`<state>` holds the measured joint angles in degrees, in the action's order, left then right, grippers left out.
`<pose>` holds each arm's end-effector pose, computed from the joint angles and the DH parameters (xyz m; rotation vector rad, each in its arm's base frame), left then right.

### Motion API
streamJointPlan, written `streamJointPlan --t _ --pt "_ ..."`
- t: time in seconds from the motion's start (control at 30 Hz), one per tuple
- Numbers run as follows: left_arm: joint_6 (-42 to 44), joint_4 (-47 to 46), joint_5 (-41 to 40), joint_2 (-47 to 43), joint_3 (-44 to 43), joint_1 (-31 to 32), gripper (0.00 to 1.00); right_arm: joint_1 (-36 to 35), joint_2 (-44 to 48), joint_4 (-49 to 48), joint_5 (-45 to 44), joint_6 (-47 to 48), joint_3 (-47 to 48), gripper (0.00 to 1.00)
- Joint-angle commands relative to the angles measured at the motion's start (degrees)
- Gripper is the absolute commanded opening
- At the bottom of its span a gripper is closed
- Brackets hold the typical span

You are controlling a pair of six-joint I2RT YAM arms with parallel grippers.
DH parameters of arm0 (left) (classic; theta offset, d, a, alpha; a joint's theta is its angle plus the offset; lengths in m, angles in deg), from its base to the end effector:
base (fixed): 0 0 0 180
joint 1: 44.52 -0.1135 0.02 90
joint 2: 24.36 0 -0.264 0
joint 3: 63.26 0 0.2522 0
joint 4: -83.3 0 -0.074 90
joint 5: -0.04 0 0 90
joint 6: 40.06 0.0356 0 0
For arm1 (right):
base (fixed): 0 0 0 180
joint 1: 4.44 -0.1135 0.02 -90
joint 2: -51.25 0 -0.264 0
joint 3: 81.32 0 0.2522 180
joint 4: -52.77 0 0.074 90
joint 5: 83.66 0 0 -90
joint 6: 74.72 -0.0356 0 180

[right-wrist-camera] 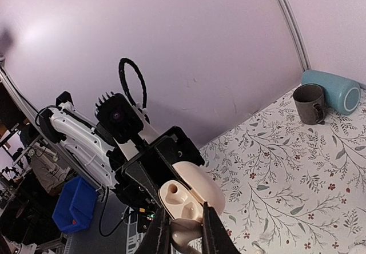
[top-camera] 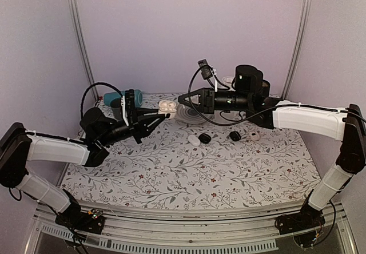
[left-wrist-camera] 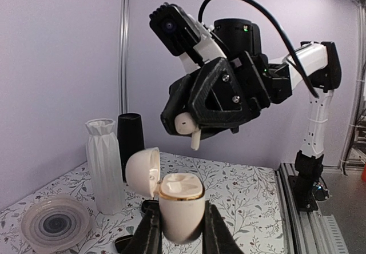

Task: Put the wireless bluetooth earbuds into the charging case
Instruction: Insert the right earbud into the right side groove of the charging case.

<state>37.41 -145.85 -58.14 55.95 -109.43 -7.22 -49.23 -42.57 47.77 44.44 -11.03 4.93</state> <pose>0.2153 -0.1876 0.2592 0.7766 1.2066 -1.0863 0.2610 0.2900 0.3391 -0.8430 1.6186 1.4502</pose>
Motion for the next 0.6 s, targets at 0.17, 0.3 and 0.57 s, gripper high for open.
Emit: streamJointPlan --t 0.17,0.3,0.57 --pt "0.0 -5.7 -4.1 2.2 -2.3 2.9 0.00 -0.8 2.4 -8.2 -3.1 -6.1 -0.8 0.15" --pt "-0.7 -6.4 -3.5 2.9 -3.2 3.2 0.00 -0.8 2.6 -11.0 -1.6 -7.4 -1.5 0.16" --pt "-4.3 -6.1 -1.7 3.1 -4.7 3.3 0.00 -0.9 3.5 -14.1 1.6 -6.6 -2.7 0.17"
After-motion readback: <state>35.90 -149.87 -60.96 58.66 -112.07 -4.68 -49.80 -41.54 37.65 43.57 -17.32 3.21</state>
